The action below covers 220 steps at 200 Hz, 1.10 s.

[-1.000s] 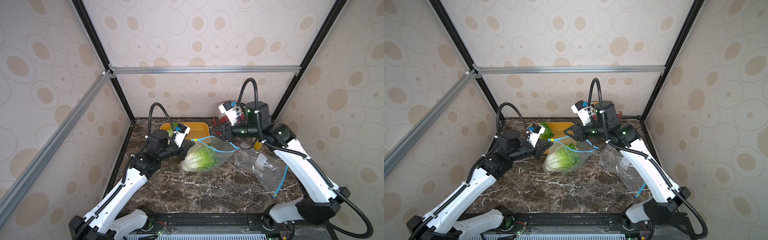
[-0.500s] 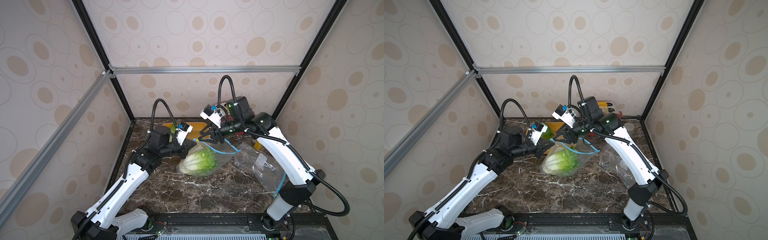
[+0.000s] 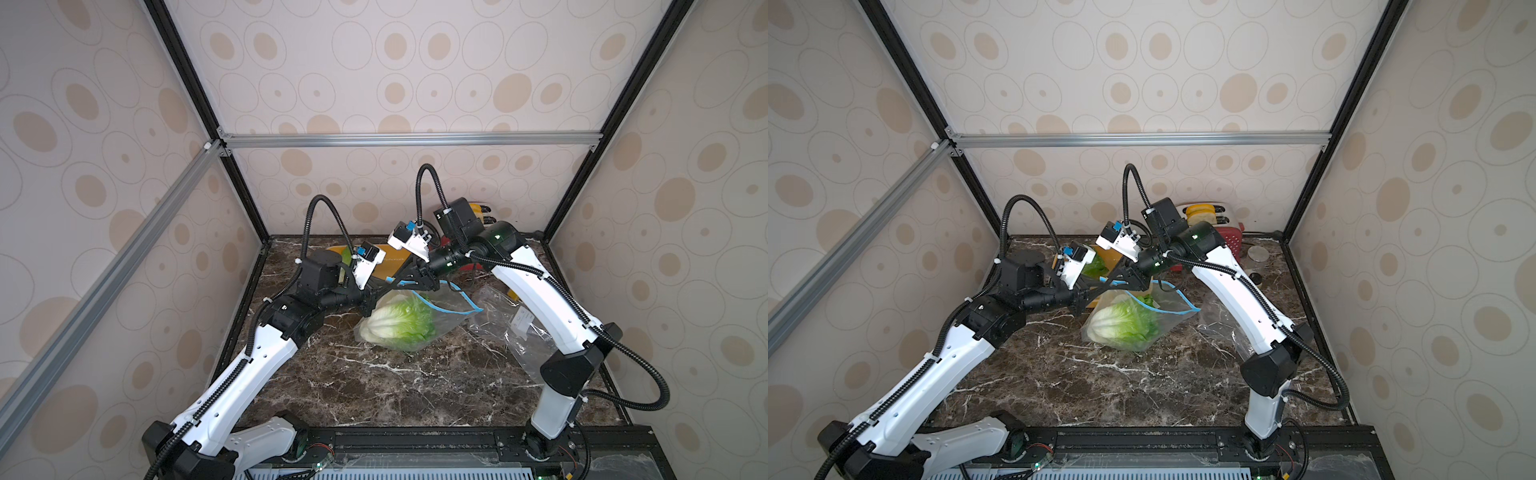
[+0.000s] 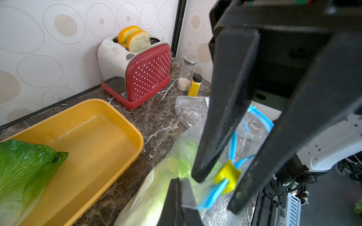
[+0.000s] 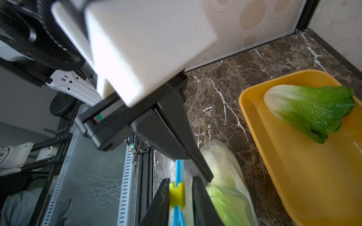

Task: Put the chinese cabbages into a zipper bag and zip it
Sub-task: Zip the zipper on the zipper food storage bag.

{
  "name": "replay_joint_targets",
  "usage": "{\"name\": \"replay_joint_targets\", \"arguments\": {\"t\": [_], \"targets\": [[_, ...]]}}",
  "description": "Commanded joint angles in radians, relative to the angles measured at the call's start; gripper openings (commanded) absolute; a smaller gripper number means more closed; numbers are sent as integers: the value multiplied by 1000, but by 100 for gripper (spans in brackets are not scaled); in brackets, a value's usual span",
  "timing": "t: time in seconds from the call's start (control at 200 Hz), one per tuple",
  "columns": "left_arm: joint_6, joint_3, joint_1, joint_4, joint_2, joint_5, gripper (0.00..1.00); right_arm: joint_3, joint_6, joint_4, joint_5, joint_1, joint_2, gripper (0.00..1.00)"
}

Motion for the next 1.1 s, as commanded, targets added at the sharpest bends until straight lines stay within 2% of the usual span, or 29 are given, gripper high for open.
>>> {"name": "replay_joint_targets", "arguments": {"t": [0.0,0.401,0.491,0.516,0.561,0.631,0.756,1.097], "targets": [[11,51,-2,23,-4,2,0,0,-32,-20,-3,7,-18,18],[11,48,-2,12,-16,-2,0,-20,-19,13,12,4,-51,0],[20,54,-2,10,-19,6,0,-23,-27,6,22,4,-56,0],[24,58,-2,8,-19,7,4,-23,-28,3,28,4,-56,0],[32,63,-3,7,-19,17,5,-21,-33,-4,29,4,-55,0],[43,70,-2,7,-21,47,15,-16,-36,-11,29,6,-53,0],[80,97,-3,-51,-28,81,25,-13,-38,-9,35,4,-56,0],[170,148,0,-153,16,101,23,5,-45,-30,-3,5,-49,0]]}}
